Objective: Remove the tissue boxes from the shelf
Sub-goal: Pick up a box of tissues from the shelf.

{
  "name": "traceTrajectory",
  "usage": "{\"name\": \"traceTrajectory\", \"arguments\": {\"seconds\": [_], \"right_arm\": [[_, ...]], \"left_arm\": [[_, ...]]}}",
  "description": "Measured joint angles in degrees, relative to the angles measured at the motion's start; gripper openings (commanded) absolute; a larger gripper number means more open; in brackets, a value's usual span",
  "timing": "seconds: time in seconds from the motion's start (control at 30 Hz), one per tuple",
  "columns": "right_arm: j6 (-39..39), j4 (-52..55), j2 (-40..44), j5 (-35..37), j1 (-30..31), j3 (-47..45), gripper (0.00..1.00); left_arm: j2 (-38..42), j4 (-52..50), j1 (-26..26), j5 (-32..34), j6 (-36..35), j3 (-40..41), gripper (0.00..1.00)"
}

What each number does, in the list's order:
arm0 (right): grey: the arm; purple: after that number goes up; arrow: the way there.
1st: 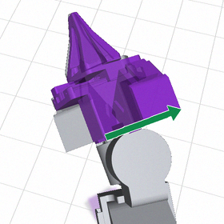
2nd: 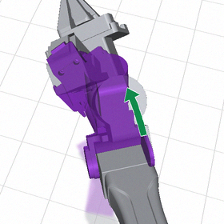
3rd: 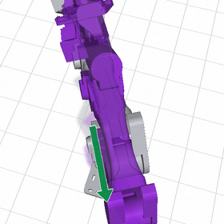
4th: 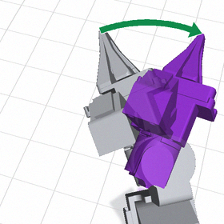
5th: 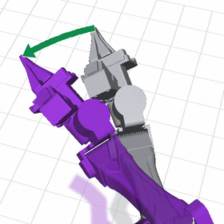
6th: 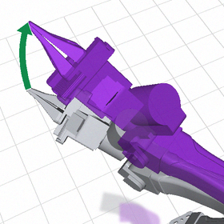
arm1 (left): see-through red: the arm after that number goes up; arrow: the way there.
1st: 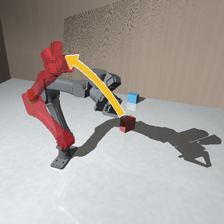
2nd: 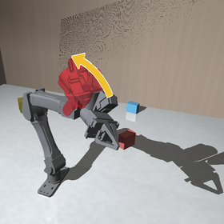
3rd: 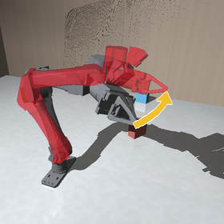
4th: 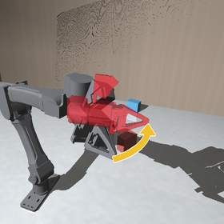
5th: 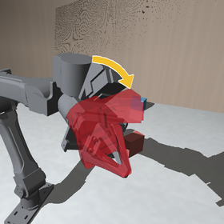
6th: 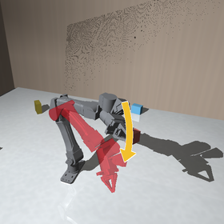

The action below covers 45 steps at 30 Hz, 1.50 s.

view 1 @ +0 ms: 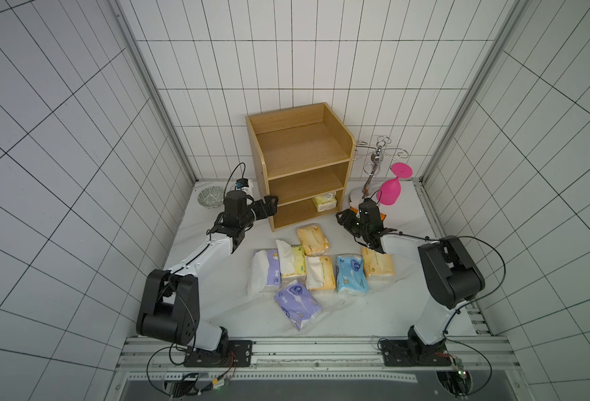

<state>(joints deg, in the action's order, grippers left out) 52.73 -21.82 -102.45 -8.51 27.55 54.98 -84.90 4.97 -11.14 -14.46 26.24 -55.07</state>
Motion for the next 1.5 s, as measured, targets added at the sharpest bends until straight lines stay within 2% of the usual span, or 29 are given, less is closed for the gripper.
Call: {"name": "traceTrajectory", "arguments": {"seconds": [0.2,0.43,0.83,0.93,1.0,1.13,1.27,1.33,1.5], "right_arm": [[3.82,-5.31,-7.43,0.9,2.08,6.75,0.61],[7.61,-9.94,-15.61,2.19,2.19,10.45,0.62],[9.68,-12.76,-22.08,5.29,2.27,19.32,0.63],[10.21,-12.59,-24.35,5.73,2.32,21.49,0.59],[10.75,-12.5,-25.49,6.29,2.36,22.32,0.54],[11.21,-11.67,-26.1,6.73,2.4,22.6,0.23],[11.23,-11.06,-26.14,6.84,2.45,22.77,0.03],[11.21,-10.86,-26.12,6.88,2.43,22.8,0.0],[10.27,-9.29,-24.94,6.56,2.47,22.32,0.0]], "left_arm": [[-0.35,0.85,0.22,-1.62,-0.48,0.0,0.97],[-0.48,0.9,0.33,-2.38,-1.05,0.0,0.97],[-0.74,1.97,0.33,-3.67,-1.51,0.0,0.97],[-0.74,2.32,0.33,-3.69,-1.73,0.0,0.97],[-0.74,2.64,0.33,-3.72,-1.86,0.0,0.97],[-0.74,2.97,0.35,-3.78,-2.08,0.0,0.97],[-0.74,2.97,0.37,-3.91,-2.12,0.02,0.97],[-0.74,2.97,0.37,-3.91,-2.14,0.0,0.97],[-0.74,2.95,0.37,-3.93,-2.14,0.02,0.97]]}}
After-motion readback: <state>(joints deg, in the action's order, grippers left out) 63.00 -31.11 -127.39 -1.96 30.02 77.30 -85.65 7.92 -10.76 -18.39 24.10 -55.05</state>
